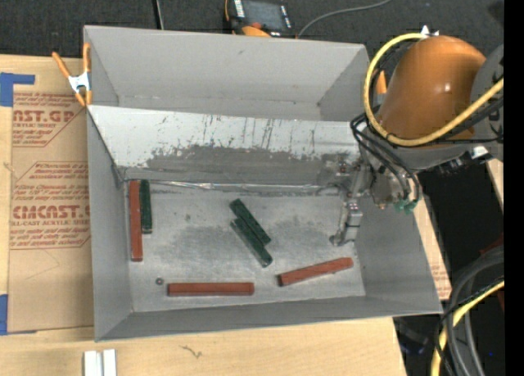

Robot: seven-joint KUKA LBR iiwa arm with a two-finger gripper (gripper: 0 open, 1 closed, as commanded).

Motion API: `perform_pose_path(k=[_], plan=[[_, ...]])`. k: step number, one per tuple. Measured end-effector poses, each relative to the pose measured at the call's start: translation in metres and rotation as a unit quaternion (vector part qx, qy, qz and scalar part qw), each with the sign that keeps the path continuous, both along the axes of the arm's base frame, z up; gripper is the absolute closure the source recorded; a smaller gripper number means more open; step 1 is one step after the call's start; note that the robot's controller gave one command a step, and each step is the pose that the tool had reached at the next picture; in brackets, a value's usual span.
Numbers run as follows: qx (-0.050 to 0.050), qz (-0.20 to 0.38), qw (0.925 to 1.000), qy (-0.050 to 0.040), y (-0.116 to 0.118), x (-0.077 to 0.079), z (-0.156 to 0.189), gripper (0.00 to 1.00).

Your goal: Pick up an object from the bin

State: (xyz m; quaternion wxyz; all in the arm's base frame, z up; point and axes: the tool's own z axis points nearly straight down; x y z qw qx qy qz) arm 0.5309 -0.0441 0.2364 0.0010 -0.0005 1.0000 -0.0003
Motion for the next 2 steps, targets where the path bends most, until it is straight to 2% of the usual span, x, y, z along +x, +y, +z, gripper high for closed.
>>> perform_pose_path(k=[1,2], plan=[[0.000,0.026,0.9996,0.0049,0.048,-0.020,-0.171,0.00],[-0.001,0.048,0.9988,-0.0024,-0.020,-0.045,-0.165,0.00]])
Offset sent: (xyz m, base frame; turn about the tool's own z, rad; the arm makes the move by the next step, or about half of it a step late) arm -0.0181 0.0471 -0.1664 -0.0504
